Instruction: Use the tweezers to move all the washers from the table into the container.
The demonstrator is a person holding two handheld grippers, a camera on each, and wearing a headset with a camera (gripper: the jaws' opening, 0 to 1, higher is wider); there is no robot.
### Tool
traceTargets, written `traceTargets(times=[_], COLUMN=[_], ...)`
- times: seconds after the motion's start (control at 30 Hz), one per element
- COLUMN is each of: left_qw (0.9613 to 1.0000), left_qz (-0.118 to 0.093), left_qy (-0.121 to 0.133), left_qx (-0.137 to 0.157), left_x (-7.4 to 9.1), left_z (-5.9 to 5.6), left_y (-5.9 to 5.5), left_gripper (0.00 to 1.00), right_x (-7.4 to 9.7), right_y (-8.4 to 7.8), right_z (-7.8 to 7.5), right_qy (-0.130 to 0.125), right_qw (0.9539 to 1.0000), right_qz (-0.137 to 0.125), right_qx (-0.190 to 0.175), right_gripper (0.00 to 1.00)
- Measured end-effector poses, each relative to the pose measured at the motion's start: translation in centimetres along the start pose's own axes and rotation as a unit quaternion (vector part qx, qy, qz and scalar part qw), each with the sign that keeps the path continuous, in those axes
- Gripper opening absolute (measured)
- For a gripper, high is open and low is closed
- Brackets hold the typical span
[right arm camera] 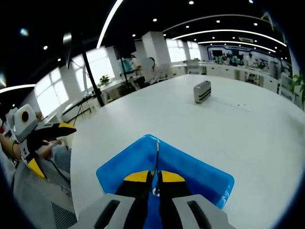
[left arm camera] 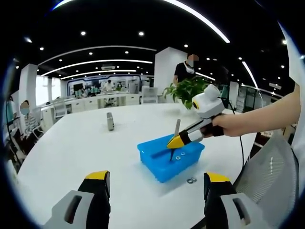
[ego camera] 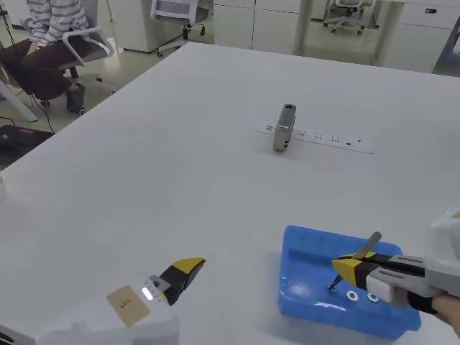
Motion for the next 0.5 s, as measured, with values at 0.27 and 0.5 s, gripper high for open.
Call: traceTargets(times=[0.27,0.5], left_qw=[1.0,1.0], left_qz=[0.0,0.0], left_qy=[0.002,0.001], left_qx=[0.001,0.001], left_x=[0.0,0.0], left_z=[0.0,0.0], left_y=[0.0,0.0], left_gripper=[0.82,0.81], right_x=[0.1,1.2], right_y=[-0.3,0.5], right_z=[0.2,0.3], right_qy=[0.0,0.005], right_qw=[0.9999,0.9998], right_qz=[0.003,-0.021], right_qx=[0.012,-0.002], right_gripper=[0.04,0.04])
Point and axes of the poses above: the centre of the closed fingertips' face, and the gripper's own axes: x roughly backward along the fingers, z roughly to its left, y roughly out of its top, the point moved 3 cm from there along x, roughly backward along the fingers, and after that the axes turned 11 degrees about -y, right-handed, at the moved point
